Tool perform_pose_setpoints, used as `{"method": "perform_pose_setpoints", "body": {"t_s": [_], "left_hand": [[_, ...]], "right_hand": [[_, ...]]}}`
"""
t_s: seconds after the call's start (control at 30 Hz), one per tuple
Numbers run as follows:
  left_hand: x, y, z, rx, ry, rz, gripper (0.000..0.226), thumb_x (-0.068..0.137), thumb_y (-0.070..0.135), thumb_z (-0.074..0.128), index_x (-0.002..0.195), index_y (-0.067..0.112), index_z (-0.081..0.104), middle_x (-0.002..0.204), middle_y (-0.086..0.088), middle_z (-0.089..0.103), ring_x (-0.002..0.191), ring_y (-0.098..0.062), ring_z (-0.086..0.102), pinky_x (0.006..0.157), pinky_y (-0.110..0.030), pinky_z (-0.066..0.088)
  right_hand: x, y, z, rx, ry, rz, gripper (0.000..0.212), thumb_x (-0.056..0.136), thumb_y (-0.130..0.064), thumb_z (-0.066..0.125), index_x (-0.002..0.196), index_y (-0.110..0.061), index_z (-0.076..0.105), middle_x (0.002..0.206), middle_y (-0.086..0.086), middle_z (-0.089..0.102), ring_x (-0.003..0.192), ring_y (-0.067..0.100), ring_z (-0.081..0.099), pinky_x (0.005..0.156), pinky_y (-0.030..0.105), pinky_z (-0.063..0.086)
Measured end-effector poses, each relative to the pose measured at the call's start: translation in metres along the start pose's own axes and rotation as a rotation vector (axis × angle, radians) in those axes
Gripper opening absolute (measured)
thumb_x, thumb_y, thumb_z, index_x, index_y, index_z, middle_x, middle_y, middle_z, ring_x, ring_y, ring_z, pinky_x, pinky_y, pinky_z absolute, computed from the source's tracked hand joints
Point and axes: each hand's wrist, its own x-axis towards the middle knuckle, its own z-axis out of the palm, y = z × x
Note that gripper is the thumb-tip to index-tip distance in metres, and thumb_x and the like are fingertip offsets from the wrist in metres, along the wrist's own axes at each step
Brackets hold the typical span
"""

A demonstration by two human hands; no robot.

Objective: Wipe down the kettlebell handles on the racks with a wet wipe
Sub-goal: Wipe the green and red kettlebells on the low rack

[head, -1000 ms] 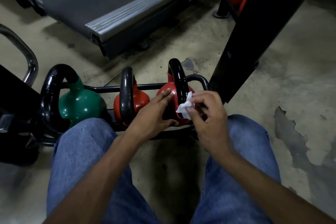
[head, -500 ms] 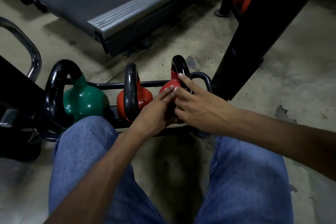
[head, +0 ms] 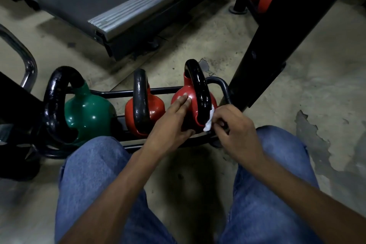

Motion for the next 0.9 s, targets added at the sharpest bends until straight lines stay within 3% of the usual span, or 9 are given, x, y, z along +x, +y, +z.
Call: {"method": "perform_pose_setpoints", "body": {"t_s": [0.1,0.2,0.27,0.37,0.43,0.6,0.67,0.77,0.9], "left_hand": [[-0.001,0.003,0.002,-0.032,0.008,-0.023,0.103,0.089,0.033,0.079,0.166,0.024,0.012,0.173,0.010,0.002,0.158,-0.014,0.013,0.121,-0.026,0.015],[-0.002,0.005,0.003,-0.061,0.029,-0.029,0.099,0.089,0.030,0.079,0.166,0.026,0.016,0.173,0.011,0.005,0.157,-0.013,0.016,0.126,-0.034,0.026],[-0.002,0.005,0.002,-0.098,0.047,-0.024,0.095,0.089,0.027,0.078,0.165,0.028,0.020,0.173,0.012,0.009,0.157,-0.010,0.018,0.124,-0.037,0.033],[-0.002,0.003,0.002,-0.125,0.043,-0.040,0.095,0.089,0.028,0.078,0.165,0.028,0.020,0.172,0.015,0.009,0.156,-0.007,0.018,0.122,-0.037,0.035],[-0.002,0.003,0.003,-0.140,0.041,-0.047,0.096,0.089,0.028,0.078,0.165,0.028,0.020,0.172,0.016,0.009,0.156,-0.006,0.017,0.123,-0.037,0.035],[-0.002,0.003,0.004,-0.123,0.052,-0.059,0.094,0.090,0.028,0.077,0.165,0.026,0.020,0.172,0.014,0.010,0.157,-0.011,0.018,0.126,-0.043,0.030],[-0.001,0.004,0.003,-0.122,0.061,-0.066,0.092,0.091,0.029,0.077,0.164,0.025,0.022,0.172,0.012,0.013,0.157,-0.012,0.020,0.125,-0.045,0.032],[-0.001,0.004,0.002,-0.125,0.066,-0.068,0.091,0.091,0.030,0.077,0.164,0.024,0.023,0.172,0.012,0.015,0.156,-0.012,0.020,0.124,-0.047,0.033],[-0.001,0.004,0.002,-0.123,0.076,-0.064,0.089,0.091,0.031,0.076,0.164,0.023,0.025,0.172,0.011,0.016,0.156,-0.011,0.019,0.126,-0.043,0.029]], "right_hand": [[0.012,-0.003,0.000,0.389,-0.031,0.374,0.018,0.095,0.000,0.070,0.094,-0.018,0.066,0.089,-0.002,0.072,0.084,0.016,0.071,0.076,0.044,0.060],[0.040,-0.006,-0.003,0.722,-0.189,0.495,0.020,0.101,-0.010,0.066,0.119,-0.017,0.069,0.108,0.000,0.078,0.104,0.014,0.074,0.084,0.032,0.061],[0.057,-0.006,-0.007,0.792,-0.355,0.534,0.023,0.103,-0.005,0.058,0.120,-0.011,0.072,0.109,0.004,0.079,0.100,0.013,0.074,0.082,0.024,0.055],[0.067,-0.001,-0.014,0.798,-0.511,0.597,0.027,0.101,-0.002,0.054,0.116,-0.009,0.076,0.106,0.008,0.079,0.093,0.017,0.074,0.083,0.028,0.055],[0.063,0.000,-0.017,0.757,-0.491,0.563,0.028,0.102,-0.001,0.055,0.118,-0.011,0.075,0.104,0.005,0.079,0.087,0.016,0.073,0.076,0.026,0.057],[0.023,-0.004,-0.002,0.514,-0.164,0.512,0.019,0.094,-0.010,0.071,0.106,-0.023,0.068,0.102,-0.001,0.071,0.095,0.020,0.071,0.085,0.046,0.062],[0.007,-0.006,0.009,0.324,-0.057,0.450,0.018,0.092,-0.017,0.074,0.103,-0.024,0.061,0.102,-0.005,0.063,0.091,0.013,0.064,0.078,0.038,0.061],[-0.007,-0.006,0.022,0.098,0.070,0.175,0.015,0.094,-0.013,0.070,0.102,-0.013,0.058,0.105,-0.003,0.055,0.088,0.008,0.055,0.073,0.022,0.052],[-0.011,0.004,0.014,-0.119,0.059,-0.213,0.015,0.108,-0.020,0.054,0.114,-0.009,0.061,0.110,0.012,0.063,0.094,0.015,0.062,0.082,0.023,0.058]]}}
